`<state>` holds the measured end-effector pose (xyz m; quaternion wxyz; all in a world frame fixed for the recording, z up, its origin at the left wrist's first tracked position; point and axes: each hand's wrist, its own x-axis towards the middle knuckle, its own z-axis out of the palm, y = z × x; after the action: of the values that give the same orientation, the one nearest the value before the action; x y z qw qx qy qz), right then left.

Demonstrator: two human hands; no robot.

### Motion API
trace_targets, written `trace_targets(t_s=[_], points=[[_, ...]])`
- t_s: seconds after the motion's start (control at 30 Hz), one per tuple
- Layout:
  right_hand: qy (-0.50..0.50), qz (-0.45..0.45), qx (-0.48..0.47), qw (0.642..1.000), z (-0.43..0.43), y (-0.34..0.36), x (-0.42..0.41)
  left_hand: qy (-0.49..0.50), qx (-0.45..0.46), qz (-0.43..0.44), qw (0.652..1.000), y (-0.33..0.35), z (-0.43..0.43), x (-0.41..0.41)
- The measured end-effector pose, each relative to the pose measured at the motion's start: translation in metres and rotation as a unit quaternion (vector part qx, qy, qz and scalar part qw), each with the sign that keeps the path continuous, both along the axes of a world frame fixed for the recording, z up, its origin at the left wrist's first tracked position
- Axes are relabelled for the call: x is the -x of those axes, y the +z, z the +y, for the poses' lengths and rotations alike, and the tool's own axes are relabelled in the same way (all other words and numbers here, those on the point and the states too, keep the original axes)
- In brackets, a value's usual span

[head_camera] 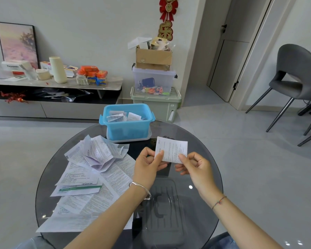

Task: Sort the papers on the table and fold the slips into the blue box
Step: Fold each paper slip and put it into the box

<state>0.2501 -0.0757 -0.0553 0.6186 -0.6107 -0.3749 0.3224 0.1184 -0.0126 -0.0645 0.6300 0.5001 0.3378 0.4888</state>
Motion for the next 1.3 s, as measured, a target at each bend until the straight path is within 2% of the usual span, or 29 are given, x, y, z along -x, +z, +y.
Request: trace_targets(t_s=[0.27, 0.5, 0.67, 0.77, 0.97, 1.1, 1.2, 1.3], points=[[0.020, 0.040, 0.013, 0.999, 0.001, 0.000, -0.001, -0.008, 0.015, 0.003, 1.000, -0.002, 0.000, 0.000], [0.037, 0.005, 0.020, 0.999, 0.001, -0.002, 0.000, -0.014, 0.052, -0.004, 0.999, -0.004, 0.004, 0.000], [0.033, -0.003, 0.006, 0.999, 0.001, -0.004, -0.002, -0.072, 0.066, 0.036, 0.995, -0.008, 0.000, 0.000], [0.034, -0.015, -0.006, 0.999, 0.002, -0.007, -0.001, -0.072, 0.075, 0.049, 0.993, -0.011, -0.003, -0.003], [0.037, -0.023, -0.021, 0.999, 0.002, -0.009, -0.001, -0.079, 0.121, 0.022, 0.989, -0.014, -0.003, -0.009], [0.045, -0.023, -0.027, 0.998, 0.003, -0.010, -0.001, -0.096, 0.113, 0.004, 0.989, -0.015, -0.001, -0.007], [0.047, -0.016, -0.028, 0.998, 0.004, -0.008, -0.002, -0.079, 0.100, 0.005, 0.992, -0.014, 0.004, -0.004], [0.041, -0.017, -0.023, 0.999, 0.004, -0.007, -0.006, -0.053, 0.125, -0.007, 0.991, -0.010, 0.013, 0.004]])
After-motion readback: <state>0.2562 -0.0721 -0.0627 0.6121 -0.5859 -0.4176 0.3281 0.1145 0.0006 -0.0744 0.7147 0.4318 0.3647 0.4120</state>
